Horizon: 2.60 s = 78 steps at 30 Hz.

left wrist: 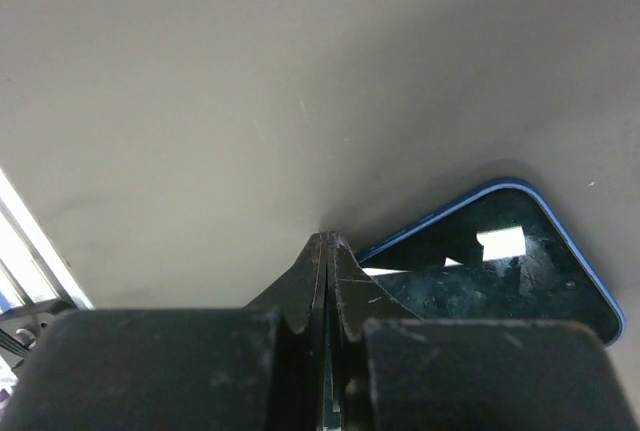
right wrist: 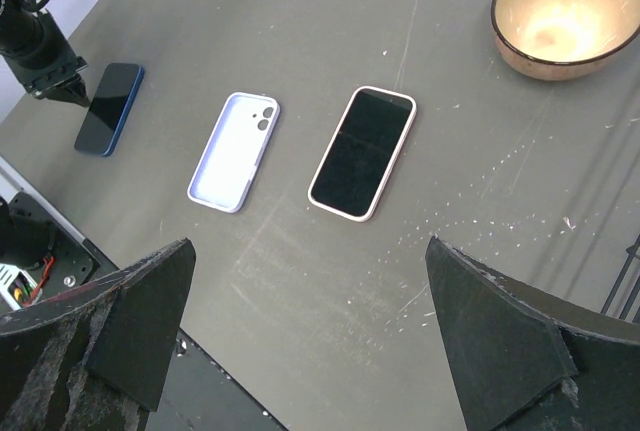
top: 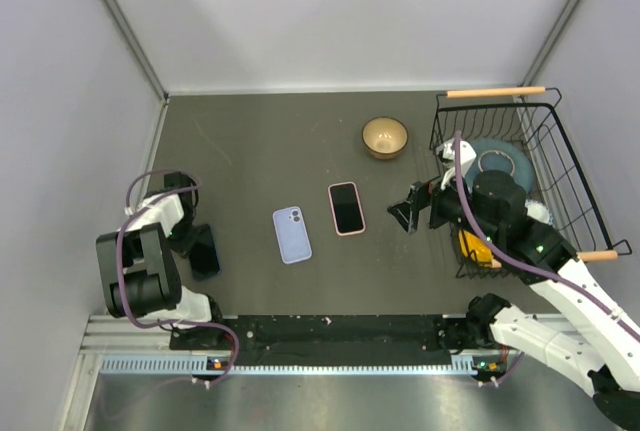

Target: Put the phone into the phone case

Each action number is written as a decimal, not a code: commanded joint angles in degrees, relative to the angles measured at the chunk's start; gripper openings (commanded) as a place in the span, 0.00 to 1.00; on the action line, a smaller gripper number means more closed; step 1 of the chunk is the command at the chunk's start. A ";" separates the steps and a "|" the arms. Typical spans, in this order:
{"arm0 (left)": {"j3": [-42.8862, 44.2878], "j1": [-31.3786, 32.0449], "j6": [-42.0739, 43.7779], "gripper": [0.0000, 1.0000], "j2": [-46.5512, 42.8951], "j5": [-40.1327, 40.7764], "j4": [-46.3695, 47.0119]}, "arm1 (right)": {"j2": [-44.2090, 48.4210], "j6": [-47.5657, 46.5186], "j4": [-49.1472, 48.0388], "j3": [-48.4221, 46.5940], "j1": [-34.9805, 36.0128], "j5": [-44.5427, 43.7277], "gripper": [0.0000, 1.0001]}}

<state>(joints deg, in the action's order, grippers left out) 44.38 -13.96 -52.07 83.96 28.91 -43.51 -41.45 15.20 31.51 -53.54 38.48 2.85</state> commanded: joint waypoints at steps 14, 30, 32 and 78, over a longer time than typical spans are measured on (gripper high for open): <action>-6.58 3.32 -2.59 0.00 -1.43 -16.67 3.61 | -0.30 1.23 -1.45 -0.16 0.19 0.75 0.99; -3.43 21.15 -12.09 0.00 -14.52 -4.14 -9.49 | -1.62 3.17 -2.24 -0.43 0.19 3.13 0.99; -2.72 23.69 -9.99 0.00 -15.67 -2.28 -10.10 | -1.26 3.08 -2.24 -0.43 0.19 2.86 0.99; -8.26 46.21 -24.65 0.00 -15.77 -13.34 -8.09 | -3.64 3.61 -4.00 0.36 0.19 3.74 0.99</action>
<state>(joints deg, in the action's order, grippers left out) 34.72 31.29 -73.14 65.98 14.90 -53.84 -44.82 18.26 30.85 -53.23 38.48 6.39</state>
